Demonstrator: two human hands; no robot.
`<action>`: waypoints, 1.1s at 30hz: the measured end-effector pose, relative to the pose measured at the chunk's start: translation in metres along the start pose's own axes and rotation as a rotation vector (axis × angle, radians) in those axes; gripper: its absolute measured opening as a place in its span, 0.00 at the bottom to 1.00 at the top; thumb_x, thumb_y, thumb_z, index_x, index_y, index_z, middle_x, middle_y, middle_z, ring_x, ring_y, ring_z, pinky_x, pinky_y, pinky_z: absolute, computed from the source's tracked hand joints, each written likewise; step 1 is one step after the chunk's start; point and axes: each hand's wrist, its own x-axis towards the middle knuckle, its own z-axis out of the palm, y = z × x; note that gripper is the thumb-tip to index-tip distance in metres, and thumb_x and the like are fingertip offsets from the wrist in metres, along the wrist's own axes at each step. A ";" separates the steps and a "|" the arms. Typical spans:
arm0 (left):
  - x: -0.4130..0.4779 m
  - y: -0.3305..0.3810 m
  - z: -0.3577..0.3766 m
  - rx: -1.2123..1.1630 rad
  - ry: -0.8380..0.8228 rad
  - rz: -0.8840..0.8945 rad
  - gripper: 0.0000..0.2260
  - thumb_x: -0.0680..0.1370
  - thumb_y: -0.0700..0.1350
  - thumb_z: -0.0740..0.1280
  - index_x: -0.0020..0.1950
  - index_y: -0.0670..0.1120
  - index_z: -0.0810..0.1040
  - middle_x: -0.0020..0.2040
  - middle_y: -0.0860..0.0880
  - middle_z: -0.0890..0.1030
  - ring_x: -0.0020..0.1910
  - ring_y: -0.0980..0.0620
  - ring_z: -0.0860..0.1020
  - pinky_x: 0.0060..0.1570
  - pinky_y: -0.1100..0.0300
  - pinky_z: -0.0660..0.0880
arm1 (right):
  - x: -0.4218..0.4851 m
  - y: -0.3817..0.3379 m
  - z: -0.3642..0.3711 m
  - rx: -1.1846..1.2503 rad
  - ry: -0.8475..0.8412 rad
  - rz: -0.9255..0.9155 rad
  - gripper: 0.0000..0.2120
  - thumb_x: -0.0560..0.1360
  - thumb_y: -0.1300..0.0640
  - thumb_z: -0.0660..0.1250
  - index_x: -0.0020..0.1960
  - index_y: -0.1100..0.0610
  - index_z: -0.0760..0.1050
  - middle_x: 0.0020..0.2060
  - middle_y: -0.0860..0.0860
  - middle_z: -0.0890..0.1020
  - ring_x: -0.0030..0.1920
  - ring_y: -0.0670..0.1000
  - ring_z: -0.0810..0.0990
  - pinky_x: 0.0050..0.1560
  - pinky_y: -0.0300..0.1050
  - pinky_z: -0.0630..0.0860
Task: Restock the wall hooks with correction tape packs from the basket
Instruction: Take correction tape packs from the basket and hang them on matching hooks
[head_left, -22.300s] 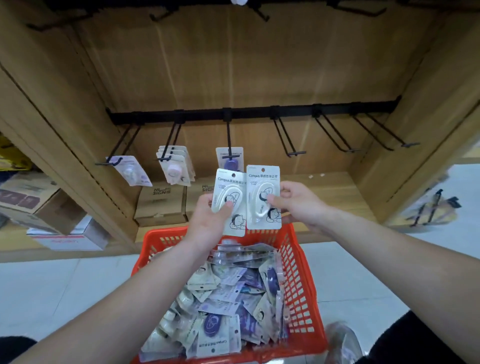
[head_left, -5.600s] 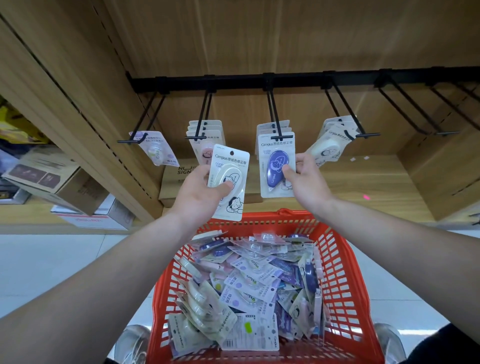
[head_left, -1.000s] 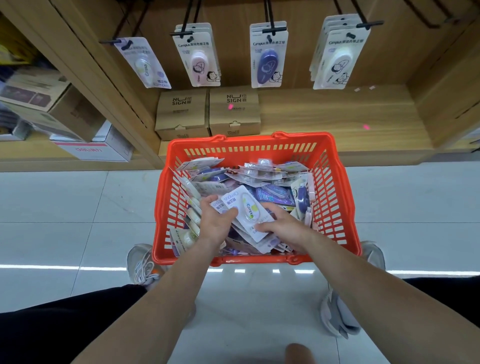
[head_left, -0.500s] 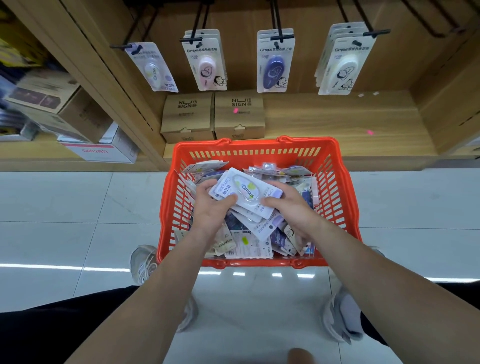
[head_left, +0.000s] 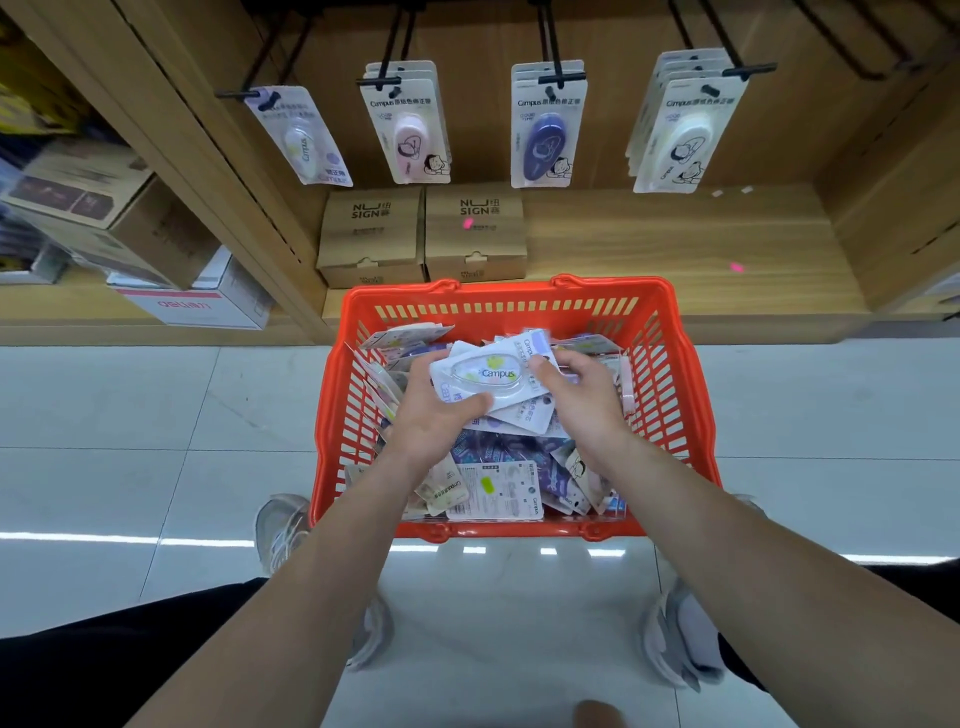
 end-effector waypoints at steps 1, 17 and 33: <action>-0.001 0.000 0.002 0.026 0.023 0.016 0.30 0.75 0.41 0.78 0.72 0.50 0.67 0.59 0.51 0.80 0.58 0.51 0.81 0.58 0.49 0.81 | -0.003 -0.001 0.003 -0.035 -0.043 -0.019 0.05 0.80 0.46 0.70 0.52 0.46 0.83 0.51 0.45 0.86 0.53 0.48 0.84 0.59 0.52 0.79; -0.012 0.035 -0.017 0.011 -0.237 -0.024 0.27 0.67 0.62 0.80 0.62 0.53 0.82 0.56 0.50 0.86 0.55 0.47 0.85 0.64 0.39 0.77 | 0.001 -0.057 -0.027 -0.141 -0.300 -0.053 0.25 0.65 0.53 0.84 0.58 0.50 0.78 0.56 0.54 0.84 0.50 0.54 0.87 0.56 0.56 0.84; -0.072 0.171 -0.036 -0.115 -0.136 0.130 0.14 0.75 0.48 0.76 0.59 0.46 0.84 0.51 0.46 0.88 0.50 0.43 0.87 0.58 0.41 0.81 | -0.059 -0.185 -0.035 0.119 -0.133 -0.096 0.18 0.79 0.46 0.71 0.64 0.54 0.73 0.58 0.55 0.82 0.52 0.57 0.86 0.43 0.52 0.84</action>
